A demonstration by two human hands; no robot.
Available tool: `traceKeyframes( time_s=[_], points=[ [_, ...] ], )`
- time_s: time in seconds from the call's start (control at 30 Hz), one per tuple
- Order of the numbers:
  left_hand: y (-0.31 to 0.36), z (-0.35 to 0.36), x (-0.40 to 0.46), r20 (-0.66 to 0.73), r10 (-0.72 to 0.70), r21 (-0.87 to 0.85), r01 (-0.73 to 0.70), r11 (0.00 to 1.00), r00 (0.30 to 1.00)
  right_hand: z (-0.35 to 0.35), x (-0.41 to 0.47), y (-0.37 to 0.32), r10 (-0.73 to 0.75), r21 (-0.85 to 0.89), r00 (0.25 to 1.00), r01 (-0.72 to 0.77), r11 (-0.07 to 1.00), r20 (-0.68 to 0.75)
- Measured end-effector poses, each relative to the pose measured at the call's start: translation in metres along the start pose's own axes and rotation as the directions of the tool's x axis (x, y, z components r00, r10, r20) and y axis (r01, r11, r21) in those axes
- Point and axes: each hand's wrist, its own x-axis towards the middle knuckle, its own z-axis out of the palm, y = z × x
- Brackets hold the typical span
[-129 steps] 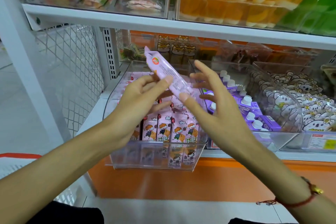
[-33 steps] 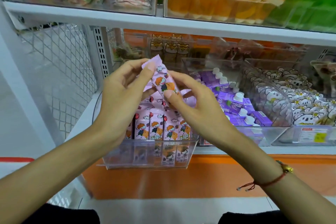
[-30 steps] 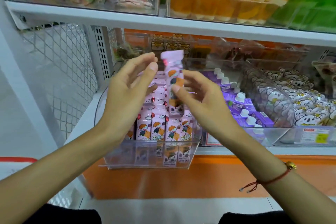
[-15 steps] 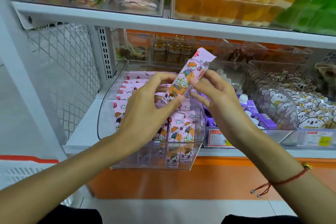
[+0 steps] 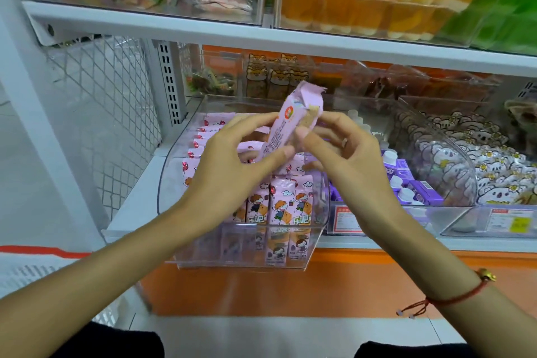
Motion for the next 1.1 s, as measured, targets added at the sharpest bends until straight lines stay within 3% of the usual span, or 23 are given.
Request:
traceKeyframes(
  time_s=[0.1,0.23,0.37,0.5,0.63,0.73,0.97,1.1],
  points=[
    [0.007,-0.006,0.004,0.109,-0.183,-0.141,0.198,0.970,0.977,-0.002,0.002,-0.003,0.076,0.007,0.997,-0.076,0.997,-0.009],
    [0.010,-0.007,0.004,0.302,-0.429,-0.212,0.499,0.840,0.851,-0.002,0.005,-0.001,0.178,0.018,0.984,-0.178,0.984,-0.018],
    [0.010,-0.004,0.005,0.299,-0.489,-0.228,0.559,0.797,0.820,-0.001,0.005,0.000,0.182,0.019,0.983,-0.182,0.983,-0.016],
    [0.012,-0.006,0.003,0.329,-0.404,-0.225,0.487,0.844,0.853,-0.003,0.005,0.001,0.120,0.000,0.993,-0.120,0.993,0.009],
    [0.011,-0.009,0.004,0.208,-0.206,-0.190,0.246,0.950,0.956,-0.008,0.003,-0.003,-0.091,-0.060,0.987,0.100,0.993,0.135],
    [0.012,-0.010,0.005,0.168,-0.073,-0.177,0.103,0.979,0.983,-0.009,0.001,-0.002,-0.190,-0.107,0.967,0.210,0.972,0.169],
    [0.009,-0.009,0.005,0.172,-0.041,-0.190,0.074,0.979,0.984,-0.007,0.000,-0.003,-0.200,-0.113,0.972,0.213,0.970,0.121],
    [0.007,-0.008,0.004,0.000,-0.006,-0.063,0.006,0.998,1.000,-0.005,0.000,-0.006,-0.220,-0.130,0.975,0.221,0.966,0.022]
  ],
)
